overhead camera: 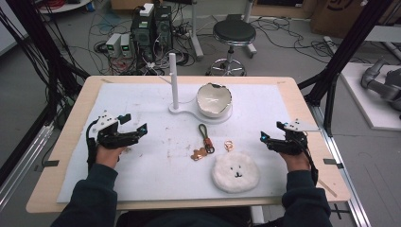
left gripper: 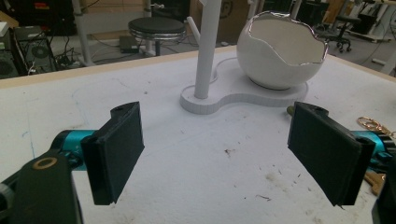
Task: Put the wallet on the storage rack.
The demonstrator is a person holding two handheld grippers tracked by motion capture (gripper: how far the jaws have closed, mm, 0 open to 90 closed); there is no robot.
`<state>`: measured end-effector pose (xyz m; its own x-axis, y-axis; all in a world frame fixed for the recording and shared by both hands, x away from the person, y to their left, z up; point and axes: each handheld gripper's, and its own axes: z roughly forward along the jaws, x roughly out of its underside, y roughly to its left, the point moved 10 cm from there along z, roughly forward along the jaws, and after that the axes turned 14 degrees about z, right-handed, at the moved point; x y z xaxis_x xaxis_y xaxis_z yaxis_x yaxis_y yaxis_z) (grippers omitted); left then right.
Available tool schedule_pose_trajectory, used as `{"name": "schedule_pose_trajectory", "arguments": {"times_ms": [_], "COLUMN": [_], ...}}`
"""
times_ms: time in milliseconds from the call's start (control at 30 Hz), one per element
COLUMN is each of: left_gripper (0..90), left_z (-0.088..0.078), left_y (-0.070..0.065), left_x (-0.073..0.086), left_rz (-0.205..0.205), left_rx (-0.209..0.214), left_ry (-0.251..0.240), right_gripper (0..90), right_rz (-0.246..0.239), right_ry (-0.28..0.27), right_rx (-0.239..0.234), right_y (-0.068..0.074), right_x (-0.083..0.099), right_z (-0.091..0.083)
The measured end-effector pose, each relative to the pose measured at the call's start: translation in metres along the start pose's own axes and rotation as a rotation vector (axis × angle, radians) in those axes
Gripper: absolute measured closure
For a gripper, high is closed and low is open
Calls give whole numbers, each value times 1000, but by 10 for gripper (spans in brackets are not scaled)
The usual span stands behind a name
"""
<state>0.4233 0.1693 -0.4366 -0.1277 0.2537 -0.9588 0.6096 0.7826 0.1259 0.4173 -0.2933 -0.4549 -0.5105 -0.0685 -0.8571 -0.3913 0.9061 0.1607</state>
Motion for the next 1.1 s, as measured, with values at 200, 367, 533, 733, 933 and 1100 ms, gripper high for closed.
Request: {"name": "schedule_pose_trajectory", "arguments": {"times_ms": [200, 367, 533, 733, 933, 1100], "left_gripper": [182, 182, 184, 187, 189, 189], "left_z": [2, 3, 1, 0, 2, 0], "left_y": [1, 1, -1, -6, -5, 1], "left_x": [1, 2, 0, 0, 5, 7], "left_rz": [-10, -10, 1, 9, 11, 0], "left_rx": [-2, -2, 5, 15, 12, -7], "left_ry": [4, 5, 2, 8, 25, 30], "right_gripper": [215, 215, 215, 219, 276, 387], "right_rz": [2, 11, 10, 14, 41, 41], "right_ry": [3, 2, -4, -2, -8, -3], "right_rx": [-6, -5, -8, -22, -88, -115], "right_y": [1, 0, 4, 14, 35, 54], "right_x": [1, 1, 0, -1, -6, -10], "right_z": [2, 1, -1, 1, 9, 22]}}
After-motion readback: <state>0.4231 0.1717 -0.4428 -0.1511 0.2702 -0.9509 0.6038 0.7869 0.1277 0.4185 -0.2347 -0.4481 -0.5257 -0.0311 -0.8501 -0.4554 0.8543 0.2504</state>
